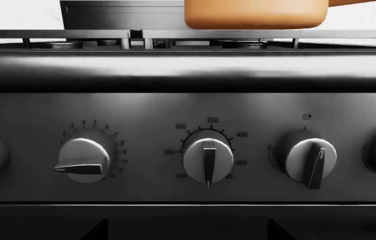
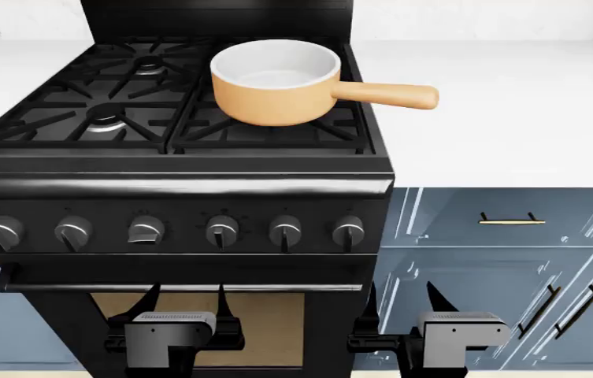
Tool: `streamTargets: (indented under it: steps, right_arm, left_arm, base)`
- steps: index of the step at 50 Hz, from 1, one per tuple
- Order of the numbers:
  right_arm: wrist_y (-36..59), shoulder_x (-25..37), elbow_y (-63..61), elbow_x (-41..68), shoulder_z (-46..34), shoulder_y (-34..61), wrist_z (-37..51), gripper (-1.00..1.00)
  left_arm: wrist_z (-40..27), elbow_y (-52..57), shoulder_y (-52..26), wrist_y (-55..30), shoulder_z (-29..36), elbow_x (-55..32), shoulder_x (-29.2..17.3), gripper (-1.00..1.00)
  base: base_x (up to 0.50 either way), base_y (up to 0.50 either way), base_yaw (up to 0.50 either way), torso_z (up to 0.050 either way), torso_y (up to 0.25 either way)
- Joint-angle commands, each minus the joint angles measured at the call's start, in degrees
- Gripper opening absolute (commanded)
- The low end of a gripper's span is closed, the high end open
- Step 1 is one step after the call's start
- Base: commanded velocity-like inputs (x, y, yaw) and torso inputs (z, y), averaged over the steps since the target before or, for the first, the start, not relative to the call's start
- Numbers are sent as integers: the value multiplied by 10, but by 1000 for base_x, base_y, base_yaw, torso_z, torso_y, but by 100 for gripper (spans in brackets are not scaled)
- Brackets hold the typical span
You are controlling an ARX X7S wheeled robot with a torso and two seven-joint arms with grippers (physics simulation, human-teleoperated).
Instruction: Turn on the front right burner of the stove.
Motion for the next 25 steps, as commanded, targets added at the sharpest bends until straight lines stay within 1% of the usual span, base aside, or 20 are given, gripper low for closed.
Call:
streamTargets:
  steps: [1, 9, 25]
  right_arm:
    - [1, 9, -1, 10, -10, 0, 12, 100]
    - [1, 23, -3, 25, -26, -2, 33, 100]
    - [-3, 38, -2, 42, -43, -2, 52, 100]
  left_arm:
    - [-10, 0, -1, 0, 11, -9, -9, 100]
    - [-27, -2, -3, -2, 30, -18, -24, 100]
    - [-43, -3, -6, -2, 50, -32, -39, 100]
  base:
    - [0, 0, 0, 0, 0]
    - [0, 0, 0, -3, 0]
    - [0, 0, 0, -50, 0]
